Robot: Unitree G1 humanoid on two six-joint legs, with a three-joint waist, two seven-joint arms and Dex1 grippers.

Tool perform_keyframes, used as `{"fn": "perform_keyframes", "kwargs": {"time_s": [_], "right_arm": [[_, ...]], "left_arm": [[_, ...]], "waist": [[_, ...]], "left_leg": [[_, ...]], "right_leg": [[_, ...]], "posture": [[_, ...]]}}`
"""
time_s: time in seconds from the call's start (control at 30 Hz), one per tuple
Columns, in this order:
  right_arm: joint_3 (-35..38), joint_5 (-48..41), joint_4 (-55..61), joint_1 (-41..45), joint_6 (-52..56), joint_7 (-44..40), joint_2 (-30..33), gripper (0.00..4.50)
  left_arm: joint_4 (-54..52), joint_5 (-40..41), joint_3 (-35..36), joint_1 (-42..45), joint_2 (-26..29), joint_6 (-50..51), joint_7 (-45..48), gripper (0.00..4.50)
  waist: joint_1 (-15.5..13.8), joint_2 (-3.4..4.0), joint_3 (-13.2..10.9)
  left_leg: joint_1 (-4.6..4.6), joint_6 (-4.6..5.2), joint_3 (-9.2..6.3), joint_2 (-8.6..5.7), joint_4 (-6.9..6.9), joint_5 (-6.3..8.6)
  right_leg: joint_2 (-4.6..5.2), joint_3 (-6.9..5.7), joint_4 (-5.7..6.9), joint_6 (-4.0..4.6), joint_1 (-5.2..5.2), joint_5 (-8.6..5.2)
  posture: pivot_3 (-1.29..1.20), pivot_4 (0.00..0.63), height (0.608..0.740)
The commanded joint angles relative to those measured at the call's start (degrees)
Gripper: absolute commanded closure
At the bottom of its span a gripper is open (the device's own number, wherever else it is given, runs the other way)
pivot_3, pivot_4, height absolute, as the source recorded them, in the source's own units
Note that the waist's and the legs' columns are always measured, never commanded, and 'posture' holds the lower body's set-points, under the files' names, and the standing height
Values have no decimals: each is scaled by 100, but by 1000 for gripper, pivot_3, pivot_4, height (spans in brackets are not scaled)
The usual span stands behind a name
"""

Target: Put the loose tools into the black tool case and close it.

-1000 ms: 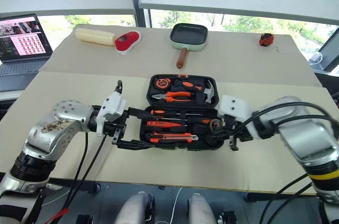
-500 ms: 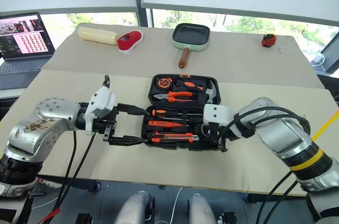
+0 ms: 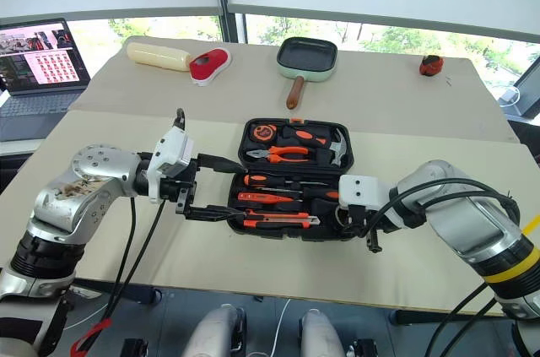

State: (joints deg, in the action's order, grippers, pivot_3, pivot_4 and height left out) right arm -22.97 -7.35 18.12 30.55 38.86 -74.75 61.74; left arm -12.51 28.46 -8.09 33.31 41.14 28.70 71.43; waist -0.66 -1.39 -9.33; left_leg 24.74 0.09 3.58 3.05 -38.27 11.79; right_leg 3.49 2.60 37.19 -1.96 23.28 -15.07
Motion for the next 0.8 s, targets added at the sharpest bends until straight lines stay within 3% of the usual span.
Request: {"fn": "perform_keyframes", "kwargs": {"time_s": [0.03,0.07,0.1,0.17,0.4,0.53,0.63,0.67,0.77,0.8], "right_arm": [[-45,77,169,-184,-175,-255,198,4423],[-15,26,264,-211,-188,-338,249,4423],[24,-35,376,-221,-159,-391,285,3720],[93,-110,534,-220,-99,-414,310,3254],[368,-263,814,-207,115,-373,358,915],[626,-318,772,-239,158,-193,398,915],[1550,-650,299,-142,694,364,161,915],[1850,-743,136,-179,831,523,111,1151],[2543,-789,-169,-683,889,863,129,2008],[2671,-763,-213,-848,852,971,126,2478]], "left_arm": [[-53,-36,5,88,-39,-99,5,0],[-37,-46,-4,102,-51,-101,11,0],[7,-67,-20,126,-66,-120,21,0],[96,-102,-44,175,-95,-155,39,0],[270,-193,-73,279,-173,-261,113,0],[360,-244,-94,308,-213,-325,138,0],[786,-435,24,208,-153,-483,6,0],[962,-541,60,158,-111,-562,-55,0],[1570,-917,202,-32,23,-949,-298,752],[1699,-1006,229,-75,50,-1035,-365,1323]], "waist": [[-1,0,0],[-7,0,0],[-15,0,0],[-30,0,0],[-4,0,0],[9,0,0],[11,0,0],[11,0,0],[6,-1,0],[5,-1,0]], "left_leg": [[0,0,0,0,0,0],[0,0,-1,0,0,0],[0,0,-2,0,0,0],[2,1,-3,0,0,0],[2,1,-4,0,1,1],[1,1,-4,0,-1,1],[1,1,-4,0,-1,1],[1,1,-5,1,-1,1],[0,1,-4,0,-2,1],[0,1,-4,1,0,1]], "right_leg": [[0,0,0,0,0,0],[0,0,0,0,0,0],[0,-2,0,0,0,0],[1,-5,-1,-1,-1,-1],[1,-6,-2,-1,0,-1],[0,-5,0,0,0,0],[0,-4,1,0,0,0],[0,-4,1,0,0,0],[0,-4,2,1,-1,0],[-1,-5,1,1,-1,0]], "posture": [[0,150,740],[0,150,740],[0,150,740],[0,150,740],[0,150,740],[0,150,740],[0,150,740],[0,150,740],[0,150,740],[0,150,740]]}}
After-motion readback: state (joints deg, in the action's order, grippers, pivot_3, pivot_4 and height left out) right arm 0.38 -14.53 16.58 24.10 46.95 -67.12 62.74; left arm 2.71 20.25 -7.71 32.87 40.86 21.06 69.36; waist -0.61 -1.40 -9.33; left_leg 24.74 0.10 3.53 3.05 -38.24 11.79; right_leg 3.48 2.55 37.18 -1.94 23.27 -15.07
